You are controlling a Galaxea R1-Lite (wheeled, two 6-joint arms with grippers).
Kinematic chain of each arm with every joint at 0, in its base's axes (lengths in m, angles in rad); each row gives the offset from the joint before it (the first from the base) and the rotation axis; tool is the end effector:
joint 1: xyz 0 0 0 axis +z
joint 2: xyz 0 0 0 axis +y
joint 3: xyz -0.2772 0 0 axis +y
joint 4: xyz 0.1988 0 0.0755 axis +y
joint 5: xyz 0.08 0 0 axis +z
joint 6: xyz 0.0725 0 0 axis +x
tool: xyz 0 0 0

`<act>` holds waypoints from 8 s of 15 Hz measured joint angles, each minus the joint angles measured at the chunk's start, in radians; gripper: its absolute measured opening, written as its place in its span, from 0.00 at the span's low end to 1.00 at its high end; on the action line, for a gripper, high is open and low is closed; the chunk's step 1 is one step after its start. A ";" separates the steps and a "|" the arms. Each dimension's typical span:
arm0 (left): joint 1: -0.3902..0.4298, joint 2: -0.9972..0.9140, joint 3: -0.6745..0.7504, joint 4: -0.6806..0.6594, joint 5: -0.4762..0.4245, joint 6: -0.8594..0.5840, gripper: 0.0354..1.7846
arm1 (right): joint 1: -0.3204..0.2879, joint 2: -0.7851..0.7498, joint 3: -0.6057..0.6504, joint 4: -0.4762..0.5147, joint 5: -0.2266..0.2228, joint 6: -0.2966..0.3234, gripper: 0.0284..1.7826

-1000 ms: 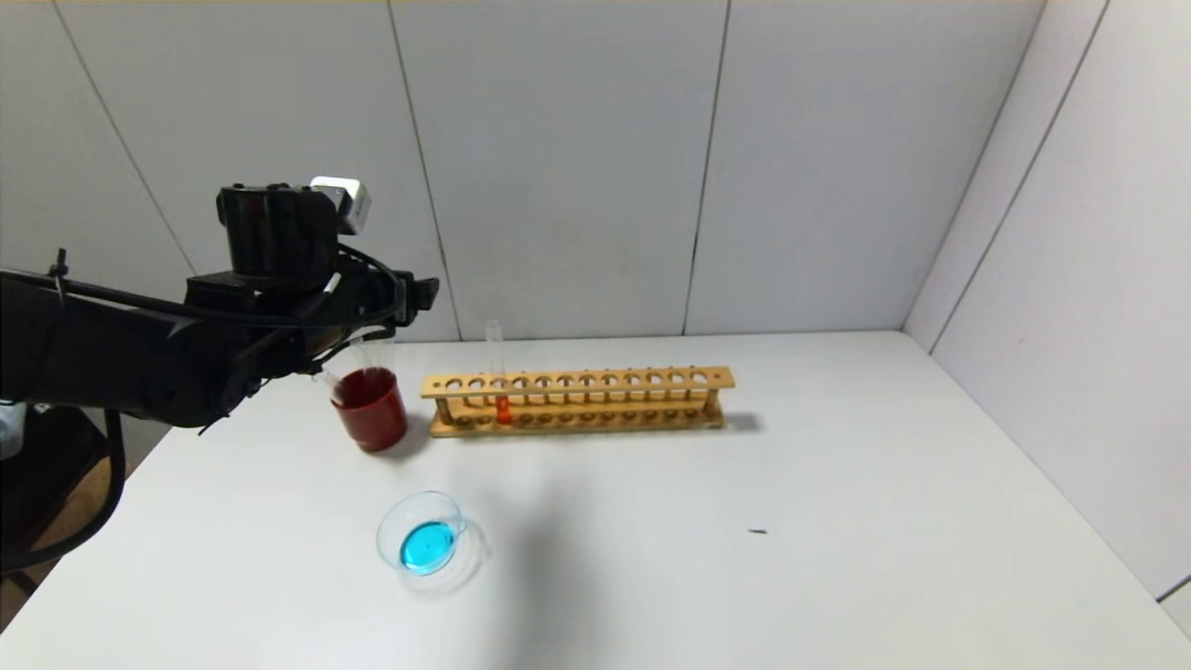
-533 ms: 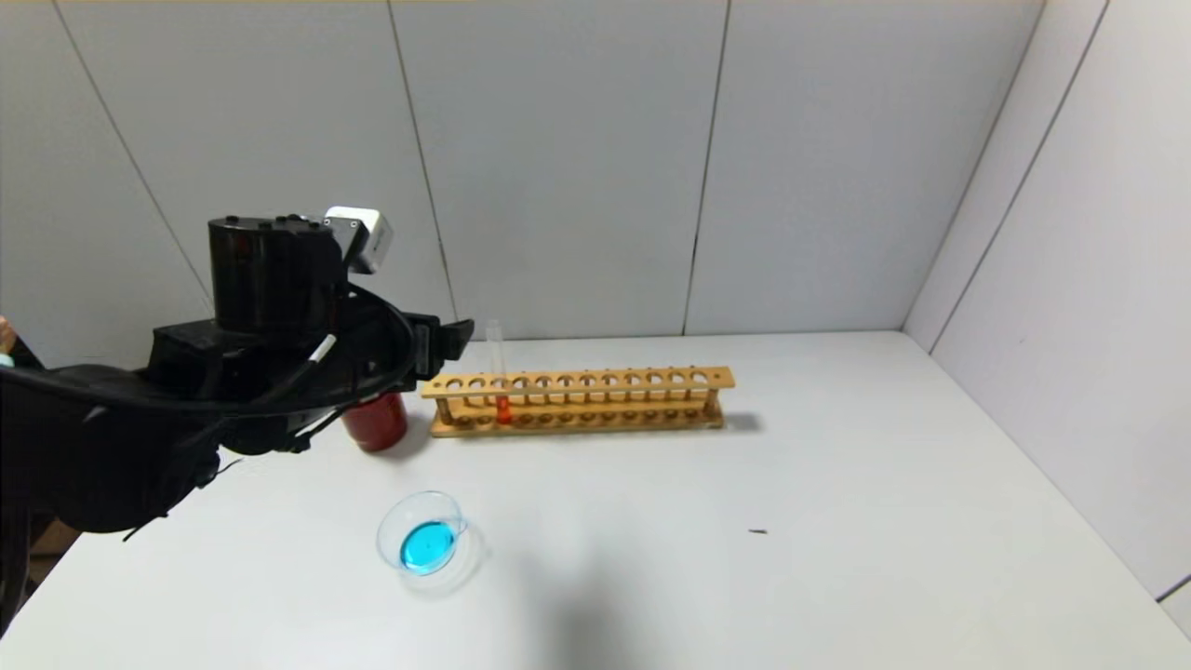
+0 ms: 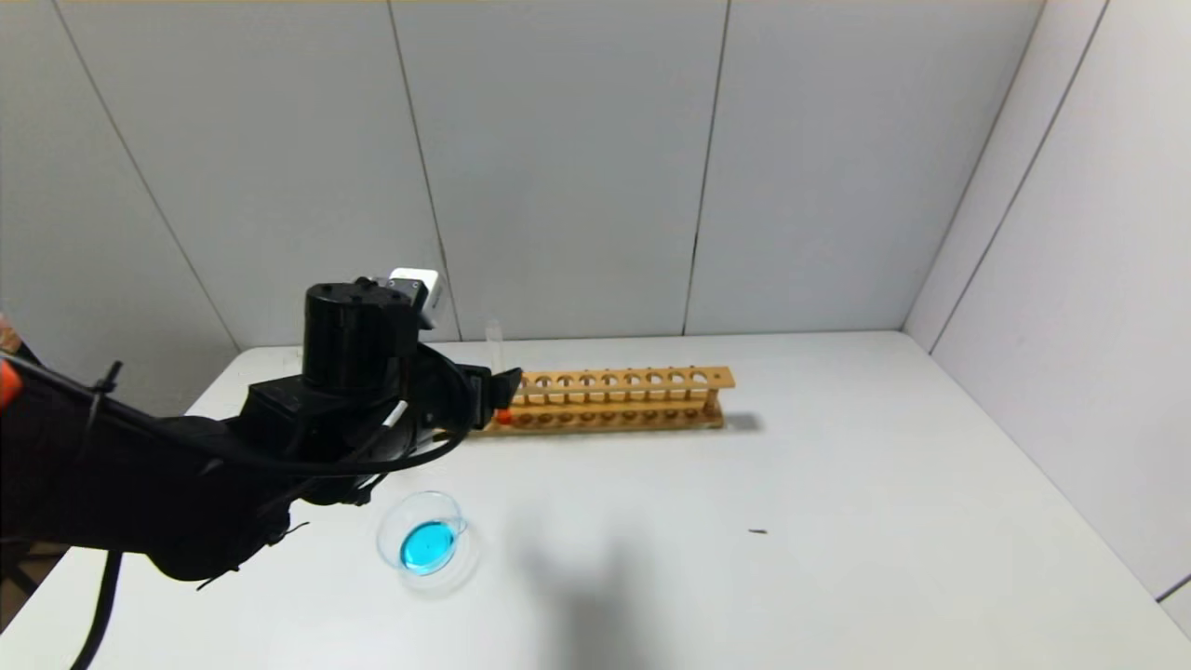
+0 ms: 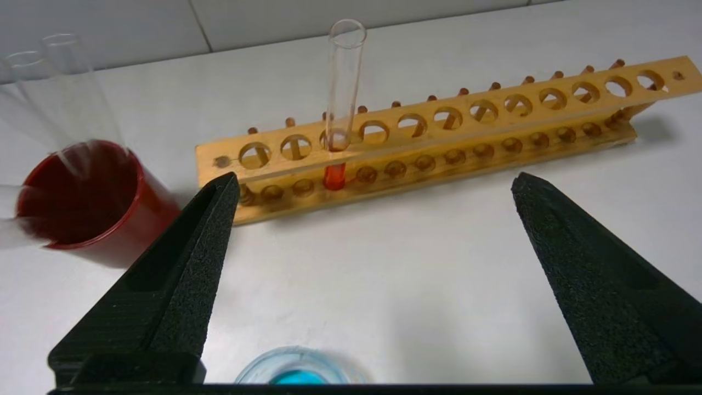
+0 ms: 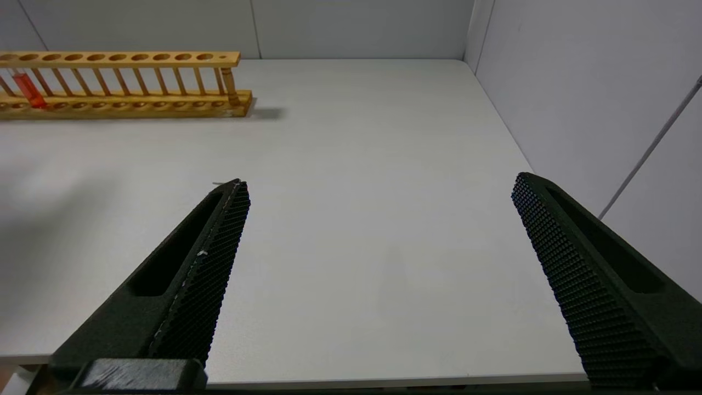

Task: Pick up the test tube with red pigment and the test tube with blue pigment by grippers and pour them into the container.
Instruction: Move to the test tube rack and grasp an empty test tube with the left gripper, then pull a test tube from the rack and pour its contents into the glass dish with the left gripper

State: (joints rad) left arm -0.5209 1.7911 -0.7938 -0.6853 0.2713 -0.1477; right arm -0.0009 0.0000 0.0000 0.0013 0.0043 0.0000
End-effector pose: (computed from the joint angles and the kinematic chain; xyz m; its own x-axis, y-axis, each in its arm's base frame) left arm 0.3345 -0.1695 0.0985 0.9287 -0.2239 -0.2957 0.2162 0.9746 -0.0587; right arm 0.0741 0.0002 0.0753 1.0000 0.0034 -0.0013 -0.0034 1.0000 0.0000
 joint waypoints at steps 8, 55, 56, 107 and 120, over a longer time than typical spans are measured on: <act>0.071 0.276 -0.252 -0.017 0.002 0.014 0.98 | 0.000 0.000 0.000 0.000 0.000 0.000 0.98; 0.087 -0.289 0.066 0.398 -0.260 0.992 0.15 | 0.000 0.000 0.000 0.000 0.000 0.000 0.98; 0.087 -0.282 0.087 0.390 -0.262 1.026 0.15 | 0.000 0.000 0.000 0.000 0.000 0.000 0.98; 0.310 -0.149 0.216 0.236 -0.282 2.055 0.15 | 0.000 0.000 0.000 0.000 0.000 0.000 0.98; 0.309 -0.089 0.189 0.231 -0.263 2.145 0.15 | 0.000 0.000 0.000 0.000 0.000 0.000 0.98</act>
State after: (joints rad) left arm -0.2121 1.7026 -0.6047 -0.4540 0.0085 1.9974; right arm -0.0009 0.0000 0.0000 0.0013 0.0038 0.0000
